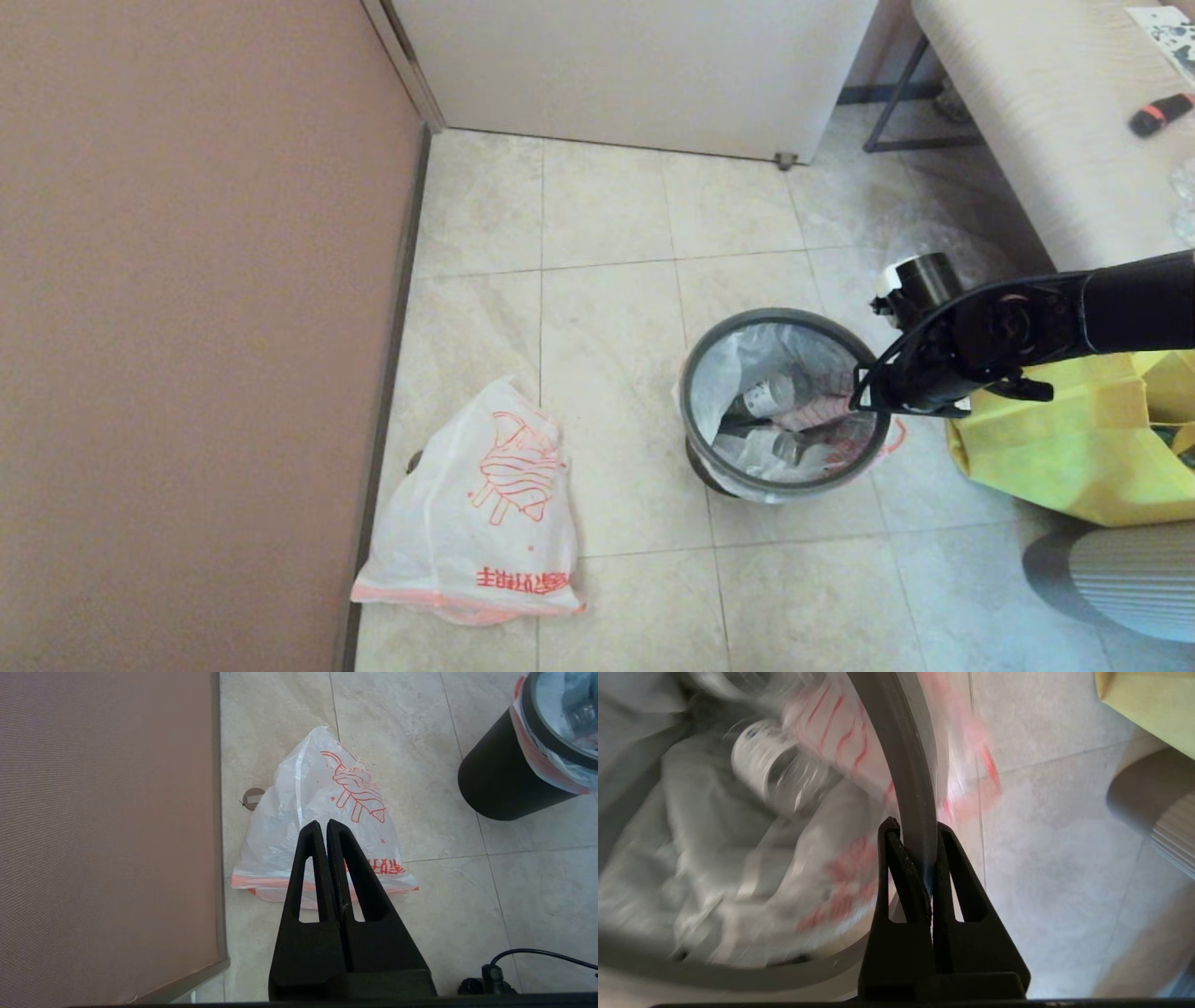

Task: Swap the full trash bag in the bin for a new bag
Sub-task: Place the trash can ring on the floor

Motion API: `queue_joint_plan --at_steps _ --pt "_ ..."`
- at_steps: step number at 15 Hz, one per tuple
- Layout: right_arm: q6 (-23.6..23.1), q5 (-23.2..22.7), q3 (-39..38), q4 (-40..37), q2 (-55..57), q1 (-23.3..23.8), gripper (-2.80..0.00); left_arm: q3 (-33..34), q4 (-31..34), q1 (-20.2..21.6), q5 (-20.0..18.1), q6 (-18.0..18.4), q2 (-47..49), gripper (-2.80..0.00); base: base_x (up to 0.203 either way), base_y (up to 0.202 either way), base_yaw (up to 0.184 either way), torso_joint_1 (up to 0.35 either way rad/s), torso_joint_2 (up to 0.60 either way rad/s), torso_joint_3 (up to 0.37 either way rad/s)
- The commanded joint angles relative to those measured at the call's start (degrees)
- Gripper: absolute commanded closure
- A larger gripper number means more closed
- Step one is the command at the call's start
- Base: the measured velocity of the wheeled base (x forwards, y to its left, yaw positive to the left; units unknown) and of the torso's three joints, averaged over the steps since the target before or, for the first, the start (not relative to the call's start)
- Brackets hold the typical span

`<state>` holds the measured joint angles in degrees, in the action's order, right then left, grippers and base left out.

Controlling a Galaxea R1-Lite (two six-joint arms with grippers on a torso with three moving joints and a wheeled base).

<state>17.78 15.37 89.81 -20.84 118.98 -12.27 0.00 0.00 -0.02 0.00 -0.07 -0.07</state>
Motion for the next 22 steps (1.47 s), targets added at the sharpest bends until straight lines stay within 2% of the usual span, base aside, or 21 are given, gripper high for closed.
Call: queue_joint_plan --at_steps 1,6,10,12,14,16,17,19,22 --pt "0.2 0.1 -0.7 -1.2 -3.9 -0.7 0.00 0.0 0.0 0.0 0.0 0.0 0.1 0.00 0.000 0.000 0.000 0.000 0.00 0.000" --pt "1.1 0.2 -2.0 -8.9 -13.0 -4.8 0.00 0.0 0.0 -0.1 0.0 0.0 0.1 0.00 0.000 0.000 0.000 0.000 0.00 0.000" --pt "3.0 0.2 -7.2 -15.0 -20.3 -2.2 0.00 0.0 0.0 0.0 0.0 0.0 0.1 0.00 0.000 0.000 0.000 0.000 0.00 0.000" --pt "2.7 0.2 -13.5 -15.9 -23.6 1.0 0.00 0.0 0.0 -0.1 0.0 0.0 0.1 0.00 0.000 0.000 0.000 0.000 0.00 0.000" --pt "2.0 -0.2 -19.7 -15.9 -27.0 6.0 0.00 0.0 0.0 0.0 0.0 0.0 0.1 0.00 0.000 0.000 0.000 0.000 0.00 0.000" --pt "0.7 -3.4 -23.9 -15.8 -30.8 11.7 0.00 0.0 0.0 0.0 0.0 0.0 0.1 0.00 0.000 0.000 0.000 0.000 0.00 0.000" --pt "-1.0 -6.1 -25.6 -15.8 -32.4 14.6 0.00 0.0 0.0 0.0 0.0 0.0 0.1 0.00 0.000 0.000 0.000 0.000 0.00 0.000" --pt "-5.0 -8.7 -28.3 -15.8 -33.4 20.4 0.00 0.0 0.0 -0.1 0.0 0.0 0.1 0.00 0.000 0.000 0.000 0.000 0.00 0.000" --pt "-9.4 -9.6 -33.9 -10.9 -30.9 26.9 0.00 0.0 0.0 -0.1 0.0 0.0 0.1 0.00 0.000 0.000 0.000 0.000 0.00 0.000"
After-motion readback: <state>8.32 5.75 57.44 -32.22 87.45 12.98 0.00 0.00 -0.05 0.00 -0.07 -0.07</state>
